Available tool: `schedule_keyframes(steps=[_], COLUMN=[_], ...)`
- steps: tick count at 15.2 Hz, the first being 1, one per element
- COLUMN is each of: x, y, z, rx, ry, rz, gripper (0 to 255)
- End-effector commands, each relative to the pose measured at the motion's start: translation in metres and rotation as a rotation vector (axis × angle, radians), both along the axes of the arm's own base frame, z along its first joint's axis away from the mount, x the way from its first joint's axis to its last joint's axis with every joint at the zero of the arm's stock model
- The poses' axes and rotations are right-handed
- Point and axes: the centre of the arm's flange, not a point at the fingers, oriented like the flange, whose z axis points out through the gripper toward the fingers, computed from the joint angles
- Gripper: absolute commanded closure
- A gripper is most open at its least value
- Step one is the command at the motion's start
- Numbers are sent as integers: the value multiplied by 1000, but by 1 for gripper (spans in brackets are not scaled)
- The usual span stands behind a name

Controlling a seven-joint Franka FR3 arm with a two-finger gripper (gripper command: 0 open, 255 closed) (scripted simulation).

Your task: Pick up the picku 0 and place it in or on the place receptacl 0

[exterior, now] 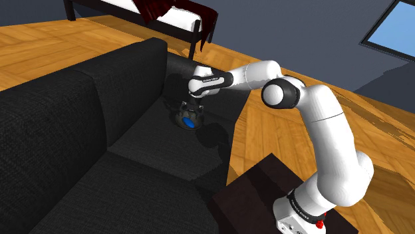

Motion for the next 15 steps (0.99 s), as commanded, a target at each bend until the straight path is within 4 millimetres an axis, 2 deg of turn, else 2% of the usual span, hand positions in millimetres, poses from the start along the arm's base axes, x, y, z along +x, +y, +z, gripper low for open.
schedule_keyframes(steps=[1,3,7,15], x=[0,0,5,5], y=[0,0,-6,-6], z=[0,0,49,49], rx=[0,0,0,0], ry=[0,0,0,0], rz=[0,0,0,0], gripper=[0,0,0,0])
